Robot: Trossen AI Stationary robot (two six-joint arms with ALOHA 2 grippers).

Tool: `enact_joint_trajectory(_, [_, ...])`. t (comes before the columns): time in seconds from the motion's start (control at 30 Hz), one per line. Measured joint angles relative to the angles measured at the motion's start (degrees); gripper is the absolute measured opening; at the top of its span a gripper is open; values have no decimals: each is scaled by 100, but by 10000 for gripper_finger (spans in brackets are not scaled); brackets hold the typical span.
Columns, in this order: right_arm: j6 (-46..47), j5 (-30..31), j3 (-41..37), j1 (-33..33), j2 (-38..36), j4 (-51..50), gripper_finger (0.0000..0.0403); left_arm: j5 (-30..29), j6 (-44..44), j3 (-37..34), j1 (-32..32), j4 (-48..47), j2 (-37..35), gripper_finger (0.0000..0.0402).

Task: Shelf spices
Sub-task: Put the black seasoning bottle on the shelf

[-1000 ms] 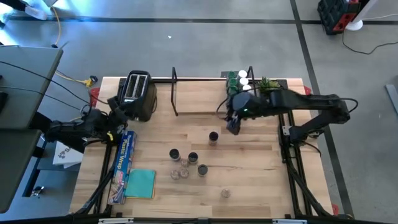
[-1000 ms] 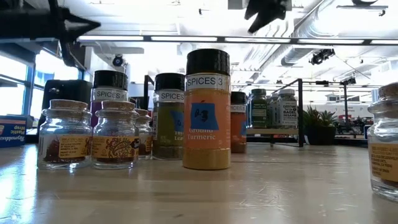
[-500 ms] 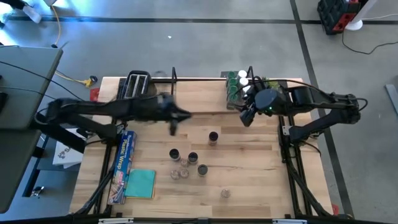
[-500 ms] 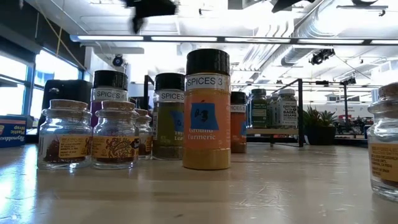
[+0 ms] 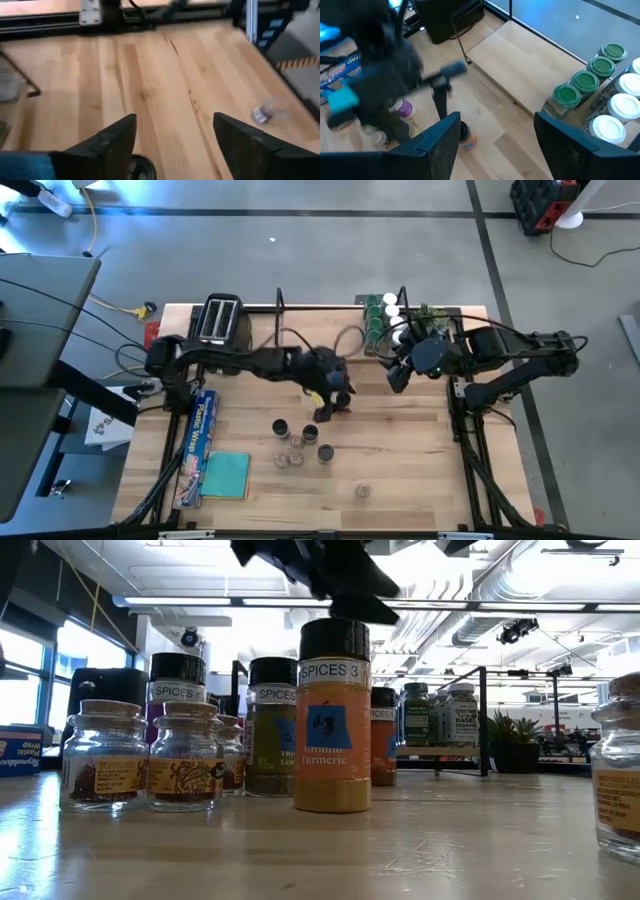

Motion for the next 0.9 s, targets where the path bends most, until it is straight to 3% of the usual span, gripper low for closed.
enact_joint_trajectory(0.33, [577, 231, 0, 409, 0, -234, 248, -1589, -294, 37, -218, -646, 455, 283])
enact_joint_trajectory(0.63, [596, 545, -1, 523, 1, -230, 248, -1647, -1001, -290, -137, -400, 495, 283])
enact_joint_trajectory(0.9, [589, 566, -2, 523, 1, -223, 248, -1847, -1030, -608, -157, 295, 557, 283])
